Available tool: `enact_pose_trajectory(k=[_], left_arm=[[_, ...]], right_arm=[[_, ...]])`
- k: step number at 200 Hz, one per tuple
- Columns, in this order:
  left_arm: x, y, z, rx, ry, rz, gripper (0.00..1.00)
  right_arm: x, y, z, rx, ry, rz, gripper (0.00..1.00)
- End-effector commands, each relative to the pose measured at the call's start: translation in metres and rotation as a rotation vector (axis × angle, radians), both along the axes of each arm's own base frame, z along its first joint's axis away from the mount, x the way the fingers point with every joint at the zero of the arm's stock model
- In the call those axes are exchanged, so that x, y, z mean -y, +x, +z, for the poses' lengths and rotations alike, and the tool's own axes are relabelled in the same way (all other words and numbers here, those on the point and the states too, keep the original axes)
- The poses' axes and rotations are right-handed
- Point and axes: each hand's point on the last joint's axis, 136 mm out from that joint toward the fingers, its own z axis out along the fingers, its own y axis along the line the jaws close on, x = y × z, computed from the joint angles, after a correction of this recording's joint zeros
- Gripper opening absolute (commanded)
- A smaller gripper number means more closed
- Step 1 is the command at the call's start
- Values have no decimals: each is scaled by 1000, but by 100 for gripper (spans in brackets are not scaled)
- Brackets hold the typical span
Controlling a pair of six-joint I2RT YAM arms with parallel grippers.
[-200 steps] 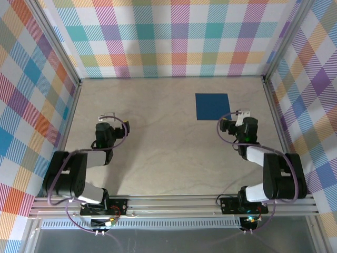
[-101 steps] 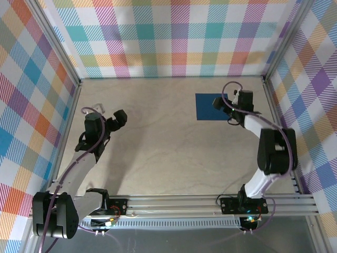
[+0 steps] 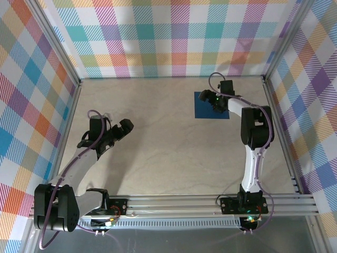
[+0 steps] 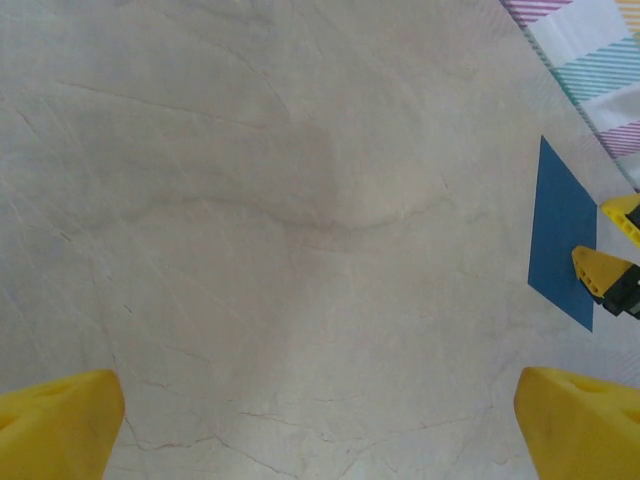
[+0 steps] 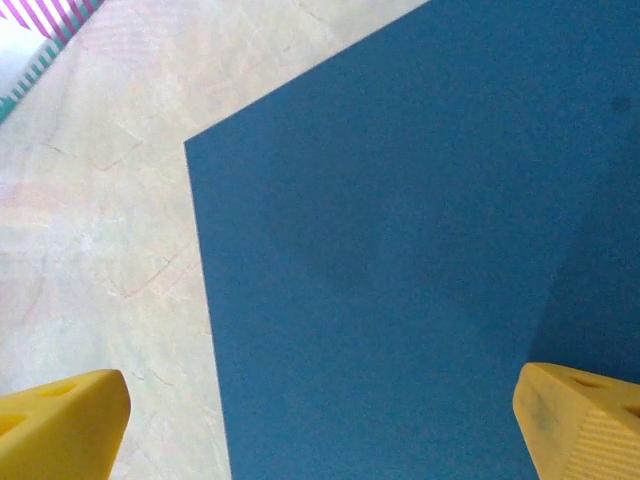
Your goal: Fold a paper plane with a square sheet of paper (fold left side to right side)
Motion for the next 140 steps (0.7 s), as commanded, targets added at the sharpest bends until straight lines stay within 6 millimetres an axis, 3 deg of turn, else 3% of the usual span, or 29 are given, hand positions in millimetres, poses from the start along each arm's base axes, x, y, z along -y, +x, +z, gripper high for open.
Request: enact_pose_trajectory(k=[1,37,85,109,140], left_arm=[[0,3,9,-5,-25,5,100],[-1,4,6,-17,-24,10,100],[0,5,-1,-38,-26,8,100],[1,6,-3,-46,-29,5,100],[2,7,-5,-51,-33,-2,100]], right_arm=[[-9,-31,-26,-157,-20,-4,99],[-49,-78,-30,-240,-8,49,99],[-102,-159,-33,-310,19,27,99],[-119,-199,-36,-339,14,5,99],[-124,-238,-36,-350,-9,-28,99]])
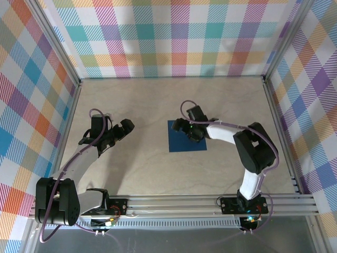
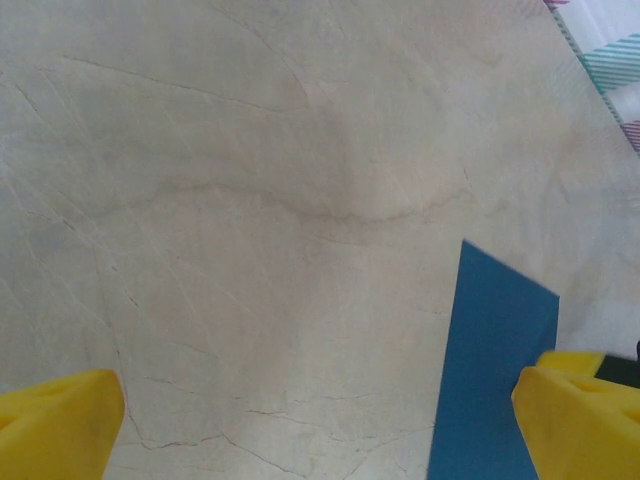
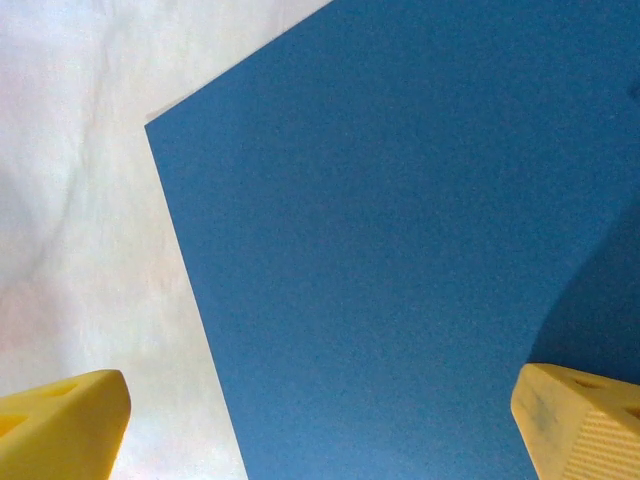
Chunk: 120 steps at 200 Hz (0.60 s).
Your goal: Fold a paper plane with a square sheet of paper (fold left side to right side)
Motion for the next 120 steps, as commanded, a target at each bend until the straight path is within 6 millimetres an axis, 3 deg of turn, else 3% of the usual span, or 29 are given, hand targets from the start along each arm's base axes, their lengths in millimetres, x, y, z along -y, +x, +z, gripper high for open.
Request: enact_pose_trajectory(k=[1,26,57,98,120], left_arm=[[1,4,6,-3,-29,-1,100],[4,5,4,-11,-42,-14,100],[11,4,2,-14,-71,-38,100],[25,0,4,-20,-95,-98,100],[36,-1,7,-16,-107,-138,98]], right_arm=[[18,-40,-28,-133,-72,-114,99],[6,-51,-27,-137,-61,-90,99],[-6,-43,-15,-101,-24,-66,99],[-16,-27,25,22,-8,14,99],[-6,-19,47,102,-50,56,99]])
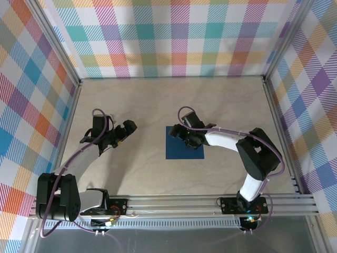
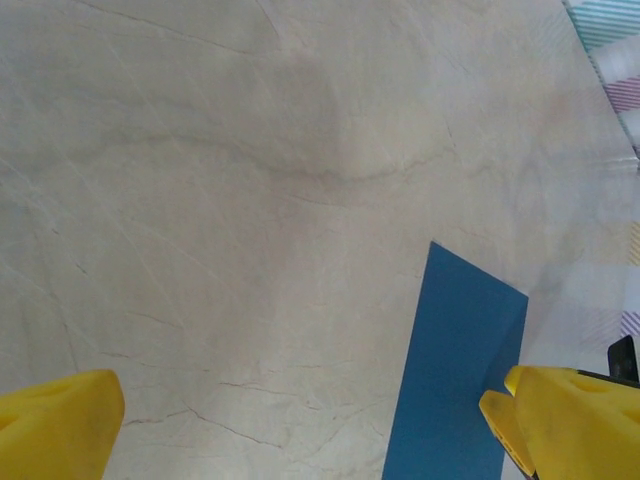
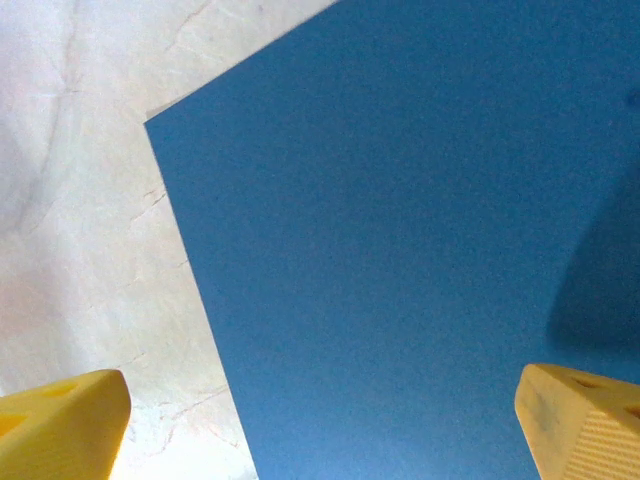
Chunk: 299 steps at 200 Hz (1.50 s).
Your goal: Fold a paper plane with a square sheet of paper (fold left side to right side)
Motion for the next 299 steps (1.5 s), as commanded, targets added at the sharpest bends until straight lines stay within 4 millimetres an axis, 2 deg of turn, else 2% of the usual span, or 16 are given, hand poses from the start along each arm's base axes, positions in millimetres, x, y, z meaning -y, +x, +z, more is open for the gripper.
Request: enact_pose_trajectory(k=[1,35,65,91,108,141,173,202,249,299], left_arm=[[17,3,13,26,-35,-63,98],[47,4,19,36,-65,-143,94],[86,3,20,36,-88,-223,90],[125,3,14,24,-94,-305,86],[148,4,7,8,-95,-350,84],[185,5,-6,-23,-100,-413,78],[205,3,-19,-50,-81,-438,74],[226,0,-30,-75,-90,-471,73],[230,-8,-58,-140,-57,-469,72],[226,-18,-80,-194,-47,-453,71]], right_arm=[[6,12,39,119,-37,67,99],[44,22,56,206,-128,119,99],[84,27,55,222,-210,152,99],[96,30,47,234,-234,219,99],[97,34,36,216,-258,265,99],[86,46,18,164,-270,333,99],[78,64,5,138,-297,363,96],[74,72,-7,112,-301,368,96],[70,71,-23,72,-314,379,95],[62,52,-38,16,-314,411,93]])
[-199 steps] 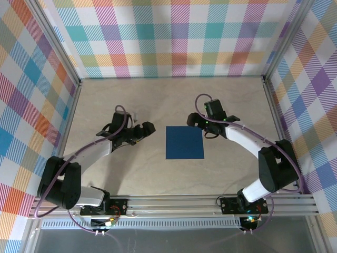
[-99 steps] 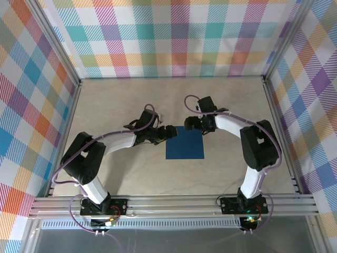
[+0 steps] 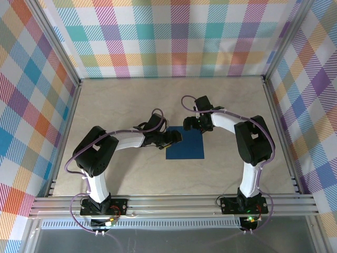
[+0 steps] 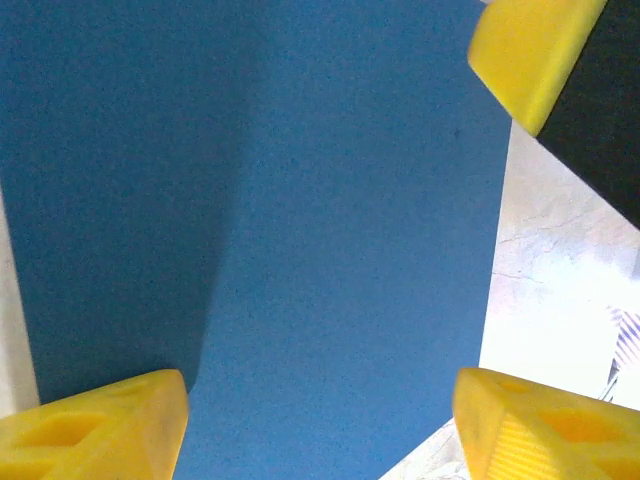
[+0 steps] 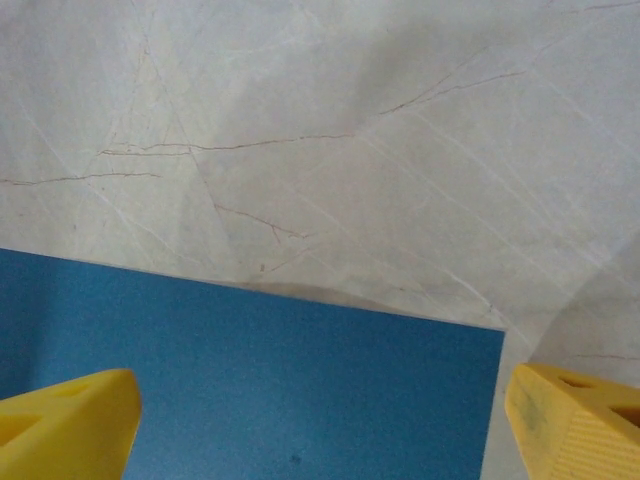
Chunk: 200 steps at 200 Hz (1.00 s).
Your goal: Fold a paper plane with a square sheet of paper (fold left side to right side)
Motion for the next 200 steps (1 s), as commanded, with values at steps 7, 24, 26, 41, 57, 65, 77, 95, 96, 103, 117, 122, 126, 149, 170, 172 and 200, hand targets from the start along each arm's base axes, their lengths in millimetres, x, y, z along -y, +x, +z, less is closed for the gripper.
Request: enact_pose_trajectory(k=[7,24,26,41,57,65,77,95,96,103,117,122,126,149,170,172,200], left_arm=[[0,-8,-14,-28,15,10,71],[-2,-9,-18,-37,24,17,71],[-3,-9,-19,-36,25,17,71],[-4,-10,-21,-41,30,20,70],[-4,-10,-22,-43,33,21,70],[-4,-10,-21,-40,31,21,70],[-3,-9,-20,-36,26,21,70],[-1,-7,-18,-31,15,24,70],[-1,-7,-17,-31,14,24,70],[-1,-6,-16,-26,8,27,70],[0,-6,-14,-22,0,27,70],[1,-5,-12,-19,-2,28,70],[1,-5,-11,-15,-6,27,70],[0,-1,0,16,-21,33,70],[-9,4,15,59,-35,49,72],[-10,4,17,63,-37,51,72],[-31,13,41,133,-61,76,75]], right_arm=[[-13,-25,-18,-95,2,42,92],[-16,-34,-19,-115,7,48,90],[-17,-35,-19,-116,8,49,90],[-20,-42,-16,-124,11,60,89],[-22,-48,-10,-127,13,72,87],[-22,-51,-7,-130,14,77,86],[-23,-55,-2,-130,16,84,84],[-24,-59,5,-135,33,96,78],[-24,-59,6,-135,34,97,78],[-26,-61,8,-138,43,103,75],[-28,-64,9,-151,54,112,68],[-29,-64,10,-152,61,114,65],[-29,-65,10,-156,65,117,62],[-34,-68,12,-170,95,126,47],[-39,-67,22,-163,160,131,37],[-39,-68,23,-164,168,131,36],[-41,-66,44,-151,299,136,31]])
